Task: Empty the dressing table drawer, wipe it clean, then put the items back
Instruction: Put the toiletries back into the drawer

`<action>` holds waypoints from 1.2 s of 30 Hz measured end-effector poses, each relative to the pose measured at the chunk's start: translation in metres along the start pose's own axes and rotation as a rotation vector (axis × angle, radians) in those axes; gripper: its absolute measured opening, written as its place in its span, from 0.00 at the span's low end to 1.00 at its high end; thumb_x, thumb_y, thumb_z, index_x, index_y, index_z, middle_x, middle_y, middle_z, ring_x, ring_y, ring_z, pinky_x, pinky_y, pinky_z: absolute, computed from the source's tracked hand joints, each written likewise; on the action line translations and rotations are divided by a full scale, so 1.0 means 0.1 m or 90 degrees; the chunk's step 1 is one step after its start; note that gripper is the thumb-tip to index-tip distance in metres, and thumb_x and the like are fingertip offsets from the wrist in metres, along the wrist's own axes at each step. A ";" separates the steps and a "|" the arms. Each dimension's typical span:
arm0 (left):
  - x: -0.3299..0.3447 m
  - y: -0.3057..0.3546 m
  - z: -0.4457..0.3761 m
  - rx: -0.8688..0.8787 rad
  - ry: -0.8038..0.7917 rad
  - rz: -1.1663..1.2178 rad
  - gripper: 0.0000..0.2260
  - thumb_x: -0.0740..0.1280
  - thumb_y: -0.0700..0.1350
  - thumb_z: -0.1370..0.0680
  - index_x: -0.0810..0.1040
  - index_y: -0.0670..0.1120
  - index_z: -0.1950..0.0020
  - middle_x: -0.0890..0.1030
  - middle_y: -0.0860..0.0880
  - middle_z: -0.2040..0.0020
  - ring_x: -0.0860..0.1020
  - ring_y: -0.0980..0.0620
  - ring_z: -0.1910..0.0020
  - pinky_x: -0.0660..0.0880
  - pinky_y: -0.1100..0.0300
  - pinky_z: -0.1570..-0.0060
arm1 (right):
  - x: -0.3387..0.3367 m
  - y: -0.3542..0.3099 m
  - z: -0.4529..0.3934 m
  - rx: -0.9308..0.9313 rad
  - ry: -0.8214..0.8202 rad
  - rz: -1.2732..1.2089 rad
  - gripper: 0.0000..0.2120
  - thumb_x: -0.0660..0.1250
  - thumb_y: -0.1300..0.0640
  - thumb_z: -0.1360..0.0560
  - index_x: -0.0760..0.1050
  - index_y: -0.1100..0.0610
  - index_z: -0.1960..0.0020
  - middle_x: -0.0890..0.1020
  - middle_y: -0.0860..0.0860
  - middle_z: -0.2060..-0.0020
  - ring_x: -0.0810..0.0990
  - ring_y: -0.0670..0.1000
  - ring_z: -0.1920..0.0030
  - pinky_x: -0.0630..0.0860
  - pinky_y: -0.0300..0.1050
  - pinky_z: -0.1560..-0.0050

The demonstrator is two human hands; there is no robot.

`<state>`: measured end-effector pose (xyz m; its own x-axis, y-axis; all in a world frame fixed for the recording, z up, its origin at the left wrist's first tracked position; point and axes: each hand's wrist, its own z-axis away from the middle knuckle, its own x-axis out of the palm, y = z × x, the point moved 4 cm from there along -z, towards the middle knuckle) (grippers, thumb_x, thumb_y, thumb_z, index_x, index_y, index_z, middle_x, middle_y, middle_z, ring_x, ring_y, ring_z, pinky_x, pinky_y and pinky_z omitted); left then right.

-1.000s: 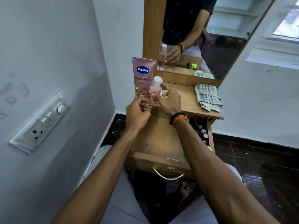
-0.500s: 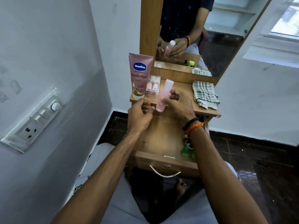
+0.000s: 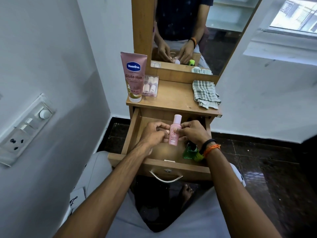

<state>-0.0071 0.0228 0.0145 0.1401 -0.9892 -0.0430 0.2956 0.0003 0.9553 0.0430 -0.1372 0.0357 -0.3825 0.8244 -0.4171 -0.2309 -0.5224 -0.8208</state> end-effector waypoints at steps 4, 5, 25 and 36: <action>-0.01 -0.06 -0.10 -0.045 0.001 -0.001 0.11 0.68 0.28 0.25 0.82 0.38 0.46 0.85 0.38 0.49 0.84 0.42 0.49 0.83 0.48 0.49 | 0.00 -0.01 -0.08 -0.004 0.088 0.133 0.05 0.74 0.58 0.25 0.85 0.58 0.51 0.87 0.53 0.59 0.84 0.44 0.62 0.81 0.39 0.59; -0.01 -0.06 -0.13 -0.052 0.001 -0.009 0.11 0.68 0.27 0.25 0.82 0.38 0.45 0.85 0.38 0.49 0.84 0.42 0.48 0.83 0.46 0.48 | 0.00 -0.02 -0.11 -0.016 0.115 0.182 0.06 0.75 0.56 0.26 0.86 0.57 0.51 0.86 0.53 0.59 0.84 0.46 0.58 0.80 0.40 0.58; 0.20 -0.13 -0.40 -0.129 -0.045 -0.084 0.13 0.61 0.29 0.22 0.79 0.35 0.40 0.83 0.37 0.44 0.83 0.42 0.45 0.82 0.50 0.46 | 0.16 -0.13 -0.39 0.011 0.161 0.465 0.15 0.72 0.54 0.25 0.78 0.63 0.44 0.82 0.62 0.46 0.81 0.63 0.45 0.77 0.52 0.50; 0.21 -0.21 -0.46 -0.155 -0.065 -0.063 0.14 0.59 0.28 0.22 0.80 0.34 0.41 0.83 0.37 0.45 0.82 0.45 0.49 0.82 0.50 0.45 | 0.19 -0.10 -0.28 -0.004 0.176 0.461 0.13 0.68 0.57 0.23 0.79 0.65 0.43 0.81 0.64 0.45 0.80 0.65 0.43 0.78 0.54 0.48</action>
<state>0.0332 0.0085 -0.0198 0.0070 -0.9958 -0.0910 0.5236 -0.0739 0.8488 0.0630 -0.1100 0.0249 -0.1990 0.3024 -0.9322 -0.0035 -0.9514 -0.3079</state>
